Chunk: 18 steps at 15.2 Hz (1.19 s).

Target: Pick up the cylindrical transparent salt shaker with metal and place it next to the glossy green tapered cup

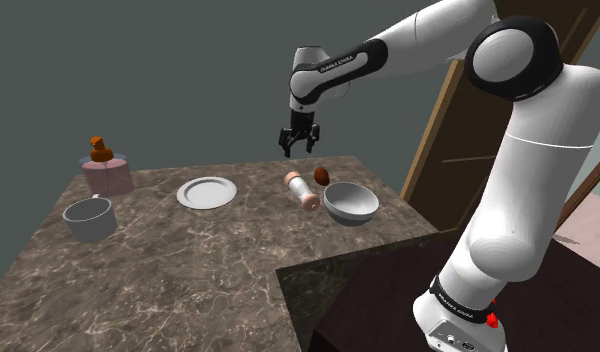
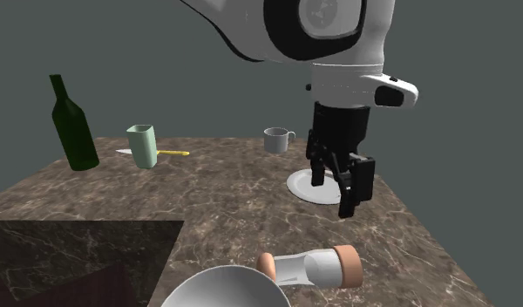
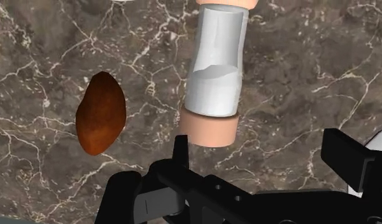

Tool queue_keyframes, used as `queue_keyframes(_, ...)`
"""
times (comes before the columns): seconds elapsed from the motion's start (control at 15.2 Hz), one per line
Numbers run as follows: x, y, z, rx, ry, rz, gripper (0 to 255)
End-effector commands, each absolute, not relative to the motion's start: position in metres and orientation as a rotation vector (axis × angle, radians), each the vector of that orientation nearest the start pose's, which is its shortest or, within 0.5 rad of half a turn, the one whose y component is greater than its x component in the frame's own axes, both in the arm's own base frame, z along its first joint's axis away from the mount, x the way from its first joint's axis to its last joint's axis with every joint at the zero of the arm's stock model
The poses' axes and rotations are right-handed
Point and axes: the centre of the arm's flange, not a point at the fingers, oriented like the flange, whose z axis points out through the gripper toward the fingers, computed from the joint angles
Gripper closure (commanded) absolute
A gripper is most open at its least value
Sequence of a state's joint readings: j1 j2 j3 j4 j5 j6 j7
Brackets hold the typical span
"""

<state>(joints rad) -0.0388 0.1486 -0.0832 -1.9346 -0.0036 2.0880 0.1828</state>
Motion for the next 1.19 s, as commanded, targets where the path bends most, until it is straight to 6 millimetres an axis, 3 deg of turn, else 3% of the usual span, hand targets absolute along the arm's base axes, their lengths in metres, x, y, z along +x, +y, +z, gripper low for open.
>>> queue_keyframes(0.0, 0.585, -0.074, 0.386, -3.12, 0.512, -0.004, 0)
queue_keyframes(0.33, 0.571, -0.077, 0.322, -3.114, 0.602, 0.016, 0)
queue_keyframes(0.86, 0.569, -0.078, 0.279, -3.114, 0.607, 0.017, 0)
queue_keyframes(1.12, 0.569, -0.078, 0.279, -3.114, 0.607, 0.017, 0)
